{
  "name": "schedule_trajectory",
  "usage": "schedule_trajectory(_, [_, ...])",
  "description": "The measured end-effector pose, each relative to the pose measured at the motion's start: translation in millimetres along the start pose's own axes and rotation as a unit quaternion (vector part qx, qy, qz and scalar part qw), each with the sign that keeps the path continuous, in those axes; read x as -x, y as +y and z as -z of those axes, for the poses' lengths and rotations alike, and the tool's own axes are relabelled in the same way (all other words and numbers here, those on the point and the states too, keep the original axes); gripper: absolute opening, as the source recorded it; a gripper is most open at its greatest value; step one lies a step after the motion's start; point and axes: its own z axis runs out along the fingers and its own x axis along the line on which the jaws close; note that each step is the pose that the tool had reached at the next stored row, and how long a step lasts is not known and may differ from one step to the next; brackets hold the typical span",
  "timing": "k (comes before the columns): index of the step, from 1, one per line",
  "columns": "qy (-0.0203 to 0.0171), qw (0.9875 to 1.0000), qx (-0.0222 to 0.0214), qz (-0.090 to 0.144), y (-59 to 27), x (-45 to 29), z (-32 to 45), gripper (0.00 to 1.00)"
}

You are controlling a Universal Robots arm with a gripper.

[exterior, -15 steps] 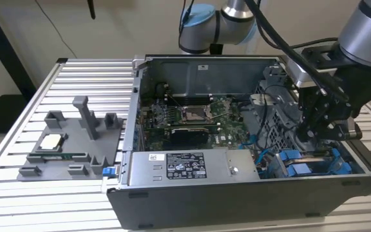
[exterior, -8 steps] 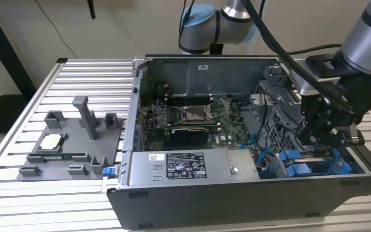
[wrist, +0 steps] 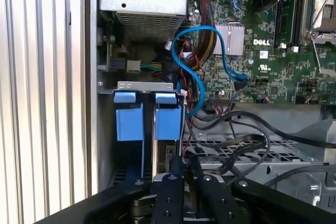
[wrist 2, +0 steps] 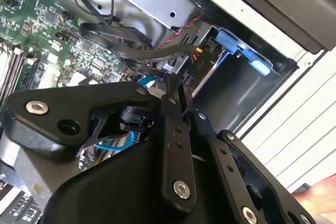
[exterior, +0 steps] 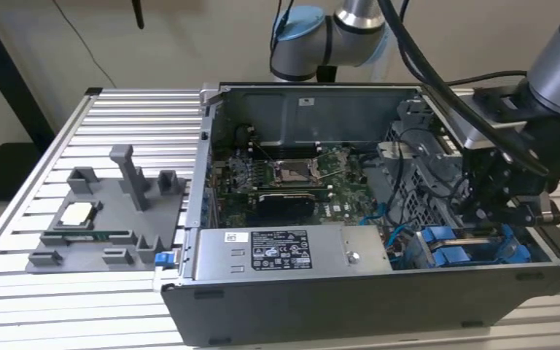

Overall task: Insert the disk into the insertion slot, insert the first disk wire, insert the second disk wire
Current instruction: 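Insert the second disk wire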

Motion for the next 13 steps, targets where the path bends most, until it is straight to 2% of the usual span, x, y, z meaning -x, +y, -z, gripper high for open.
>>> schedule_trajectory(4, [0.0075, 1.0000, 0.0003, -0.001, -0.1, -0.6, -0.6, 0.16])
schedule_trajectory(7, [0.0104, 0.9999, 0.0003, -0.001, -0.1, -0.7, -1.8, 0.16])
schedule_trajectory(13, [0.0114, 0.9999, 0.0002, -0.002, 0.1, -1.0, -4.0, 0.16])
